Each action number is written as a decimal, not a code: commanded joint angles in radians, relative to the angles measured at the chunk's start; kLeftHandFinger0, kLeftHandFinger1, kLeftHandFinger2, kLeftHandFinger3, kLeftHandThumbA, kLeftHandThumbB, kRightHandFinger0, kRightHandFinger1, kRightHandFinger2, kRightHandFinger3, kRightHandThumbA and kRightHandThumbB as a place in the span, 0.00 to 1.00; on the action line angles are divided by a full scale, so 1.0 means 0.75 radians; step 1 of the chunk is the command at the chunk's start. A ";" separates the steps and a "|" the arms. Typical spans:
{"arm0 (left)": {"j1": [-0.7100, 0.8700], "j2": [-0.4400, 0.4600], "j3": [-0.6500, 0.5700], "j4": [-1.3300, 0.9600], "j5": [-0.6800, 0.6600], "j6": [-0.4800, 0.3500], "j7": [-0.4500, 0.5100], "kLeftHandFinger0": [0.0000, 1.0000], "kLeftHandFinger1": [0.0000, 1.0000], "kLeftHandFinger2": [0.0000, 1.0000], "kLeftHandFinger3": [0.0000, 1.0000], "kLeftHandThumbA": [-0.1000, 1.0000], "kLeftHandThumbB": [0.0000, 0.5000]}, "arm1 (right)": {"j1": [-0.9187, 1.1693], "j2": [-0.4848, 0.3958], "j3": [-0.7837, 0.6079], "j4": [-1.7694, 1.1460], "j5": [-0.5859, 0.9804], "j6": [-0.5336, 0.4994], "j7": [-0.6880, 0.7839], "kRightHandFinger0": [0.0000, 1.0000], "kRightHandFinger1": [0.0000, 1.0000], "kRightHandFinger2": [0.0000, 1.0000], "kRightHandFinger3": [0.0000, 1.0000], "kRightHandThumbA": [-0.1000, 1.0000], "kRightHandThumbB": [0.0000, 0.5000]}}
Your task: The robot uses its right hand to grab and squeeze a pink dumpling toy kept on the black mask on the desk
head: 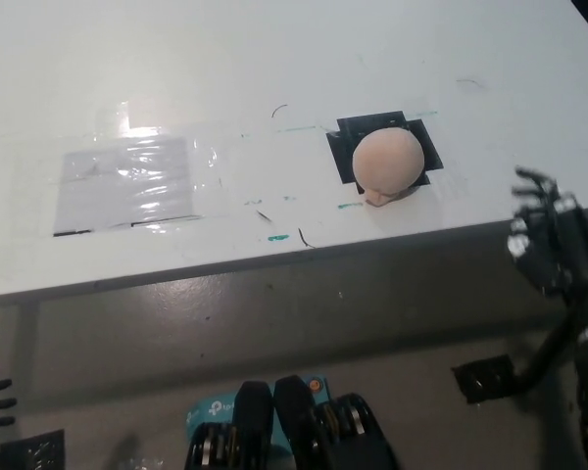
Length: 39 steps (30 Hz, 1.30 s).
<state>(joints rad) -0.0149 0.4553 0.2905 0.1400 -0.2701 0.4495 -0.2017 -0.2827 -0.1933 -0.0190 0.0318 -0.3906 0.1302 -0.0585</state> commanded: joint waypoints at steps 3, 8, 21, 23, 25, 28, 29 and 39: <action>-0.009 0.024 0.011 -0.007 -0.002 -0.031 -0.009 0.71 0.72 0.79 0.89 1.00 0.27 | 0.016 0.060 -0.124 0.039 0.243 -0.030 0.007 0.28 0.38 0.57 0.84 0.00 0.28; -0.013 0.024 0.009 -0.009 -0.001 -0.035 -0.011 0.72 0.73 0.80 0.87 1.00 0.24 | -0.018 0.089 -0.201 0.128 0.358 0.023 0.035 0.21 0.32 0.50 0.85 0.00 0.22; -0.002 0.025 0.006 -0.006 0.002 -0.043 -0.012 0.70 0.75 0.82 0.88 1.00 0.27 | -0.048 0.113 -0.234 0.189 0.433 0.056 0.029 0.14 0.26 0.47 0.86 0.00 0.19; -0.005 0.019 0.011 -0.008 -0.003 -0.031 -0.005 0.69 0.73 0.81 0.87 1.00 0.28 | -0.047 0.109 -0.229 0.188 0.436 0.056 0.029 0.15 0.27 0.48 0.86 0.00 0.17; -0.018 0.019 0.013 0.016 -0.007 -0.046 -0.009 0.69 0.73 0.80 0.86 1.00 0.29 | -0.053 0.107 -0.228 0.192 0.441 0.056 0.024 0.14 0.27 0.48 0.86 0.00 0.17; -0.013 0.018 0.013 0.004 -0.007 -0.033 -0.005 0.70 0.74 0.80 0.87 1.00 0.25 | -0.053 0.102 -0.220 0.188 0.436 0.065 0.023 0.15 0.27 0.48 0.85 0.00 0.17; -0.013 0.018 0.013 0.004 -0.007 -0.033 -0.005 0.71 0.74 0.80 0.87 1.00 0.25 | -0.053 0.101 -0.219 0.188 0.437 0.065 0.022 0.15 0.27 0.48 0.85 0.00 0.17; -0.003 0.010 0.017 -0.004 -0.009 -0.030 0.000 0.70 0.72 0.79 0.87 1.00 0.26 | -0.050 0.096 -0.210 0.184 0.435 0.064 0.016 0.13 0.25 0.48 0.85 0.00 0.16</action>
<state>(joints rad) -0.0161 0.4550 0.2880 0.1532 -0.2701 0.4446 -0.2015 -0.2854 -0.1071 -0.1777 0.1837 -0.0841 0.1816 -0.0417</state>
